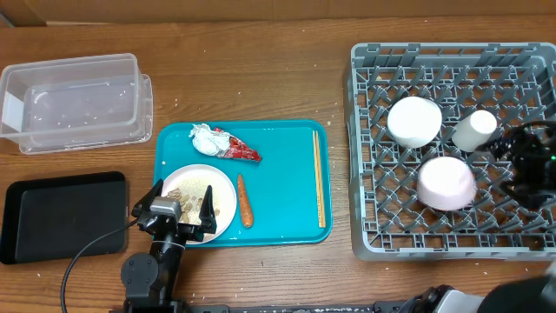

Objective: Sort waste into correct bins and load items into the dishwasher

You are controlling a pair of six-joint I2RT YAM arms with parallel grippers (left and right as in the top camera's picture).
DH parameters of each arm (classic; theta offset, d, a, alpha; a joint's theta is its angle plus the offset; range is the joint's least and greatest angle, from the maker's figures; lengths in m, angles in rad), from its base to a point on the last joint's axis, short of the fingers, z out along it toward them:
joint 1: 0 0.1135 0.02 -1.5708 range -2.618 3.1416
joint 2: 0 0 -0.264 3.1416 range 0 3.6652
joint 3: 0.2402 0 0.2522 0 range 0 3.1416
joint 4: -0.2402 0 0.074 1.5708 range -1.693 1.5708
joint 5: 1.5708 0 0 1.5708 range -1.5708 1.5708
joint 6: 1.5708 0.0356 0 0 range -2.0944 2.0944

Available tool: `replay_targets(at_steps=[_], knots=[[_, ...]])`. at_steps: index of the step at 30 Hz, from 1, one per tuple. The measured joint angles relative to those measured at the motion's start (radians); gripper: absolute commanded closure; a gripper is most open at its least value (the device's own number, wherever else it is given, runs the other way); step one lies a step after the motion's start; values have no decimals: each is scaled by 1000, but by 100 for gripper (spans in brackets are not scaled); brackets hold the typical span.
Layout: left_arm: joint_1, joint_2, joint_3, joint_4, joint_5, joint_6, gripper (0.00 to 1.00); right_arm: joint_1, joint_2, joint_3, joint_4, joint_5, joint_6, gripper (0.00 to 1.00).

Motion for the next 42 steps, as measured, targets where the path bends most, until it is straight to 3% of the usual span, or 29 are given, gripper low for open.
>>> replay_targets(at_steps=[7, 13, 19, 25, 27, 33, 42], knots=[[0, 0, 0, 0, 0, 0, 0, 0, -119, 14, -53, 35, 54, 0], [0, 0, 0, 0, 0, 0, 0, 68, -172, 14, -104, -119, -51, 0], [0, 0, 0, 0, 0, 0, 0, 337, -185, 14, -27, -181, -68, 0], [0, 0, 0, 0, 0, 0, 0, 719, -163, 15, 124, 10, 134, 0], [0, 0, 0, 0, 0, 0, 0, 854, -132, 15, 171, 93, 200, 0], [0, 0, 0, 0, 0, 0, 0, 1077, 40, 18, 275, 244, 288, 0], [0, 0, 0, 0, 0, 0, 0, 1160, 410, 96, 290, 308, 279, 0]])
